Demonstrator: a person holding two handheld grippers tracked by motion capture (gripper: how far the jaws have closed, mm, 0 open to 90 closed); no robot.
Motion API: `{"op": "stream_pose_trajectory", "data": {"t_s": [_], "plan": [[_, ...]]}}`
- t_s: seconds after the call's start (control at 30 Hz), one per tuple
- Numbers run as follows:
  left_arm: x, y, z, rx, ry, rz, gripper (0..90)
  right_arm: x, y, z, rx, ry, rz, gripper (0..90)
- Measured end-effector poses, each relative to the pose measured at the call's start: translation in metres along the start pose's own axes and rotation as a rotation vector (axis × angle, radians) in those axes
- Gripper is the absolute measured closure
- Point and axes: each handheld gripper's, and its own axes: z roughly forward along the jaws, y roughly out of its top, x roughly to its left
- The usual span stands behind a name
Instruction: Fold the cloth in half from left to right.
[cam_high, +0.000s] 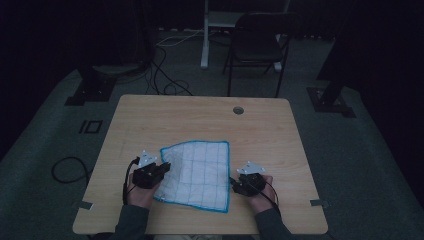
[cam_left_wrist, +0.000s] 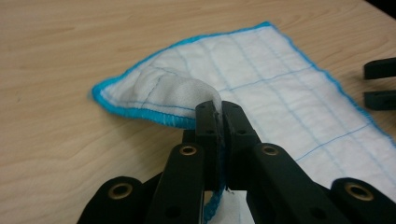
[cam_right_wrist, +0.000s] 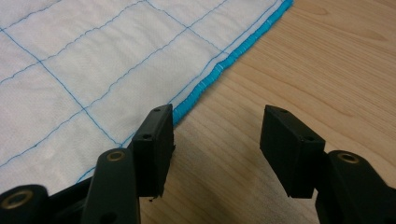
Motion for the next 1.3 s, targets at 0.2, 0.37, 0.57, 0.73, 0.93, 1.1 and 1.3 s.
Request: {"op": "stream_pose_trajectory", "data": {"t_s": [0.2,0.37,0.57,0.73,0.93,1.1,1.3], "plan": [[-0.009,0.008,-0.001,-0.011,-0.024,0.023,87.2,-0.001,0.0,0.0,0.002,-0.001,0.005,44.6],[-0.016,0.014,0.0,-0.014,-0.045,0.037,87.1,-0.002,0.0,-0.001,0.002,-0.001,0.004,44.5],[-0.026,0.02,0.003,-0.018,-0.069,0.058,87.1,-0.001,0.0,0.0,0.005,0.0,0.002,44.5],[-0.038,0.024,0.009,-0.016,-0.094,0.078,87.1,-0.002,-0.001,0.001,0.007,-0.001,0.001,44.5],[-0.052,0.028,0.015,-0.008,-0.124,0.106,87.0,-0.002,-0.001,0.0,0.005,-0.001,0.002,44.5],[-0.064,0.031,0.024,0.002,-0.149,0.124,86.9,-0.002,-0.001,0.0,0.006,-0.002,0.003,44.5],[-0.076,0.032,0.037,0.021,-0.174,0.139,86.9,-0.003,-0.001,0.001,0.006,-0.004,0.01,44.5]]}}
